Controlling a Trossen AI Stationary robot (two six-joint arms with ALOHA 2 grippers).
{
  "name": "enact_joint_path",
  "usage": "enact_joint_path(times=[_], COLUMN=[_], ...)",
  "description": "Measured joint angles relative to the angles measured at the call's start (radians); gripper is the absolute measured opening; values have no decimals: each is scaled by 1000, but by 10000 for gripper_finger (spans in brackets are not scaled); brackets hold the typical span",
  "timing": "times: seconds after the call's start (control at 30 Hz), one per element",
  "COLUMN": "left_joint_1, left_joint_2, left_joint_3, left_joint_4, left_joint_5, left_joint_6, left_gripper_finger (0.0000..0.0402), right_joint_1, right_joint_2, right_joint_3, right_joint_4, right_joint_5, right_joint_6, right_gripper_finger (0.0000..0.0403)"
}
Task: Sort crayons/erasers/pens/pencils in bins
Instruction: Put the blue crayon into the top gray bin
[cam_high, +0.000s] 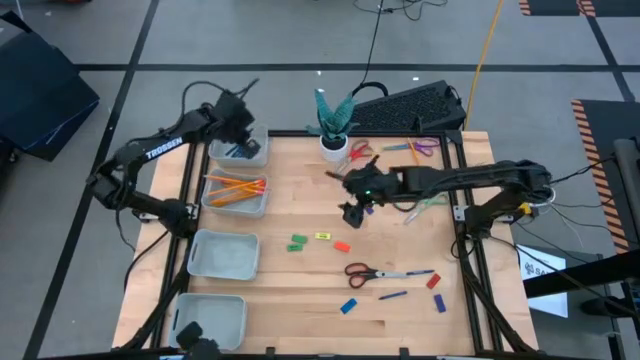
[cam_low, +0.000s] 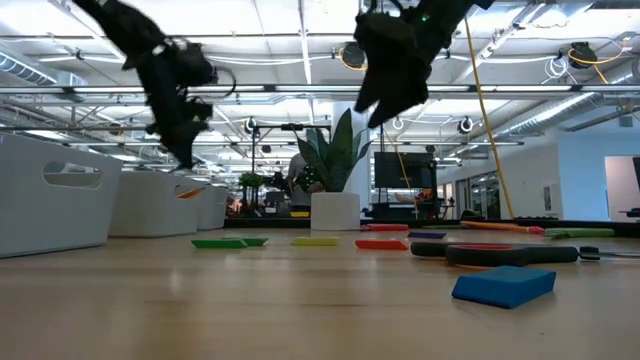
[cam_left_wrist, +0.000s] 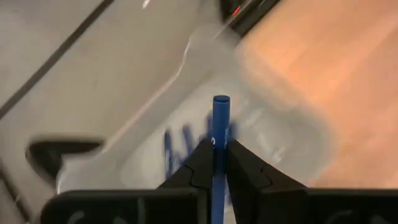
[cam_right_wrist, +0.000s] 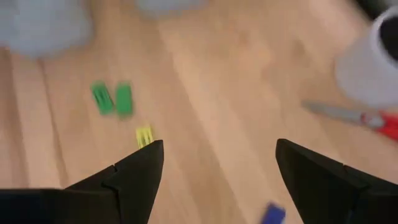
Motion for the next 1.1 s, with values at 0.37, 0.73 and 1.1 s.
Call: enact_joint_path(times=[0.37,0.73,1.1], left_joint_1=[58,59,-127], left_joint_2=[7,-17,-304], left_joint_3=[-180,-179,-166], left_joint_4=[195,90,43], left_joint_5=[-124,-46,254], left_joint_6=[-103,-114,-302], left_gripper_finger=[54,196,181], right_joint_1=[186,575,708], right_joint_2=[124,185,359], right_joint_3=[44,40,39], right_joint_4=[-319,-246,-232], right_joint_5=[-192,-258,-179], right_joint_6=[-186,-14,220], right_gripper_finger=[299,298,219])
